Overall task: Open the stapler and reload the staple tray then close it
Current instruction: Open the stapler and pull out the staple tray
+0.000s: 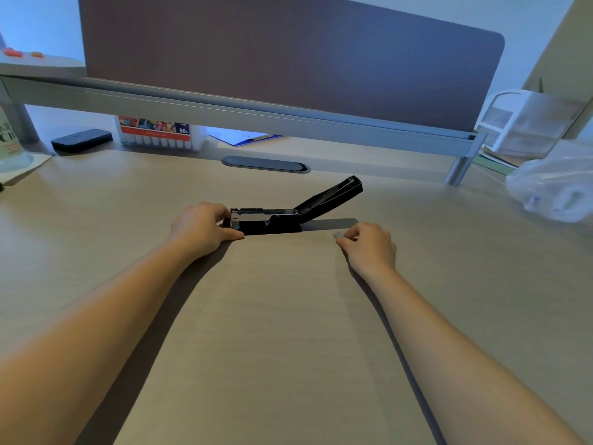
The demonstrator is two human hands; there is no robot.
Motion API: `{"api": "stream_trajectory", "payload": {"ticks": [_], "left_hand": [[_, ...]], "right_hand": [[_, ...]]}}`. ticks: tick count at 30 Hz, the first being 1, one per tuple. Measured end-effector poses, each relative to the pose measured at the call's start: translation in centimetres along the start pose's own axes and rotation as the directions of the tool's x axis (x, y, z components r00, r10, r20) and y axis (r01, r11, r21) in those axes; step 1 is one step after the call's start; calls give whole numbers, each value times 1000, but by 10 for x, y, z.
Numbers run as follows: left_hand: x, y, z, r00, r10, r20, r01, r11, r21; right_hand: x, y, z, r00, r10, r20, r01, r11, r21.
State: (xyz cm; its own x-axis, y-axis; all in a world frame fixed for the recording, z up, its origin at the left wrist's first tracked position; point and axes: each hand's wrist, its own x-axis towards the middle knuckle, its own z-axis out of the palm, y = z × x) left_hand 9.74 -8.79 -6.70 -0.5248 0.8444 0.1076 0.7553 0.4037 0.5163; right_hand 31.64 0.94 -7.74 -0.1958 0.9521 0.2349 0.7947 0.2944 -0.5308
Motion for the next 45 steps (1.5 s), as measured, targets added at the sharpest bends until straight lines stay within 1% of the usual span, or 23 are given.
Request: {"api": "stream_trajectory", "payload": {"ticks": [2, 4, 6, 8, 10, 13, 18, 22, 24, 29, 32, 45], "left_hand": [[-2, 1, -1, 1000, 3, 4, -3, 1000, -8], [-8, 1, -3, 1000, 7, 9, -7, 1000, -17], [-16, 2, -5, 1000, 11, 16, -11, 1000, -14], [-28, 4, -7, 1000, 17, 25, -17, 1000, -8], [-44, 4, -10, 999, 25, 35, -25, 1000, -7], [-69, 3, -14, 998, 46, 43, -47, 999, 8], [-105, 1, -18, 992, 107, 63, -111, 992, 58], [-118, -3, -19, 988, 136, 69, -141, 987, 71], [-119, -5, -18, 989, 134, 66, -137, 990, 44], [-114, -9, -16, 989, 140, 49, -138, 990, -44], [-114, -10, -15, 989, 141, 42, -139, 989, -53], [-115, -10, -15, 989, 144, 43, -141, 988, -68]], "right_hand": [[-7, -3, -1, 997, -77, 13, 76, 995, 61], [-19, -8, -5, 983, -177, 51, 167, 973, 160], [-38, -18, -12, 957, -273, 101, 240, 935, 262], [-56, -27, -19, 927, -354, 120, 301, 897, 323], [-71, -36, -25, 918, -383, 106, 318, 868, 382], [-89, -49, -32, 918, -386, 95, 306, 839, 449], [-108, -64, -37, 882, -468, 53, 417, 828, 375], [-112, -73, -32, 830, -552, 85, 508, 810, 294], [-111, -76, -27, 814, -570, 108, 529, 806, 267], [-106, -75, -21, 803, -576, 154, 540, 812, 223], [-106, -74, -21, 798, -574, 182, 537, 815, 218], [-104, -75, -23, 788, -573, 224, 525, 816, 240]]}}
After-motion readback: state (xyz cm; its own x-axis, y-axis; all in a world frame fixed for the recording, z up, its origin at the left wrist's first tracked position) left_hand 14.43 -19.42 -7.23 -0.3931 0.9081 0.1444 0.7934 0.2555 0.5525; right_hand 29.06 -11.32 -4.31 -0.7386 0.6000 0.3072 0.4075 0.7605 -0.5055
